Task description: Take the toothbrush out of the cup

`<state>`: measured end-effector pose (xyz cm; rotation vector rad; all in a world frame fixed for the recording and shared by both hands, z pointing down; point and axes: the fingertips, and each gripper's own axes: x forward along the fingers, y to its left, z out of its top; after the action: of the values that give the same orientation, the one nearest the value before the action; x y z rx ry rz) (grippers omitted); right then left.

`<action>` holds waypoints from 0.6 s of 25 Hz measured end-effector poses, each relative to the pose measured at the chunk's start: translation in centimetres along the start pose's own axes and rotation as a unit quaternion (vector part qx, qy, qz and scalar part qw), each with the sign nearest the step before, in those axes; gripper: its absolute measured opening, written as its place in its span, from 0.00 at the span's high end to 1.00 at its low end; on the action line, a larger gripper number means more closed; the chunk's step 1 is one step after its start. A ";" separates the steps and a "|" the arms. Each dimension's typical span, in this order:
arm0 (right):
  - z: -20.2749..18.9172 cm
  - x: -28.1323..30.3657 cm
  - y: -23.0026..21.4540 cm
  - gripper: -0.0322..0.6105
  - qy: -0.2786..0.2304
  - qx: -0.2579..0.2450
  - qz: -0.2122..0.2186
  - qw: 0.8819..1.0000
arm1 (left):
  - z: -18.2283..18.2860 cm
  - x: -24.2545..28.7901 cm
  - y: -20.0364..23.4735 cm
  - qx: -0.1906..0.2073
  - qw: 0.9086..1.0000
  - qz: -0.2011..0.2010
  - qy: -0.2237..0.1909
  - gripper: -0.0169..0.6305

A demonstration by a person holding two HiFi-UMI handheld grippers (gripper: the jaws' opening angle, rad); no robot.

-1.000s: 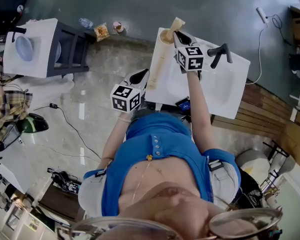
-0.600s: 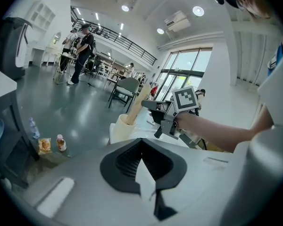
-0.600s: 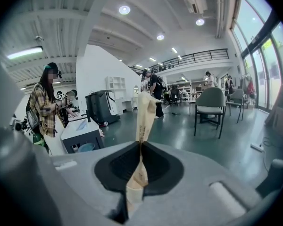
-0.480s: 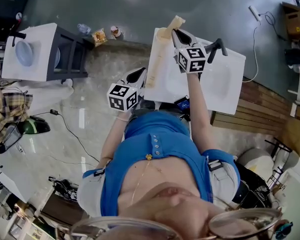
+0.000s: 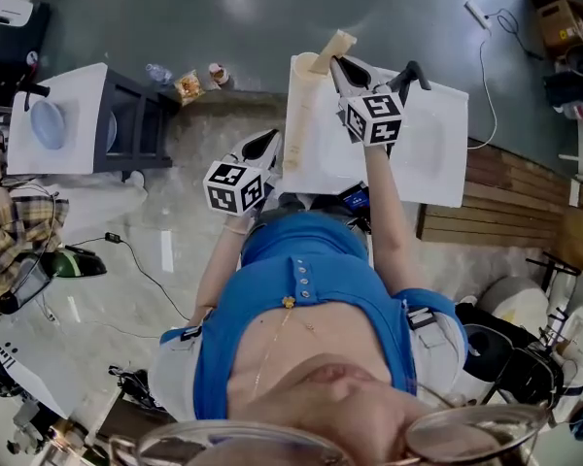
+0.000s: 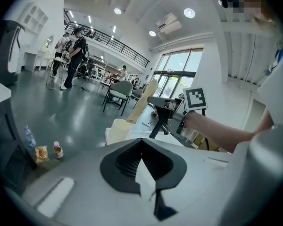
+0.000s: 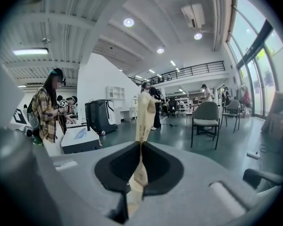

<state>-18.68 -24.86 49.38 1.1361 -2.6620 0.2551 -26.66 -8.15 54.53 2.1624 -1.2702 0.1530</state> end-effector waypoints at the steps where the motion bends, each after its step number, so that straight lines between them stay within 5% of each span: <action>1: 0.3 -0.4 0.2 0.93 -0.004 -0.001 0.000 1.000 | 0.1 -0.1 -0.1 0.002 1.000 -0.001 -0.001 0.97; 15: 1.0 -6.3 0.4 0.93 -0.018 -0.005 0.007 1.000 | 0.9 1.2 -3.8 0.028 0.999 -0.031 0.001 0.97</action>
<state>-14.87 -20.51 46.60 1.1307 -2.7003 0.2241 -23.10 -8.24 52.60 2.2452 -1.2102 0.1664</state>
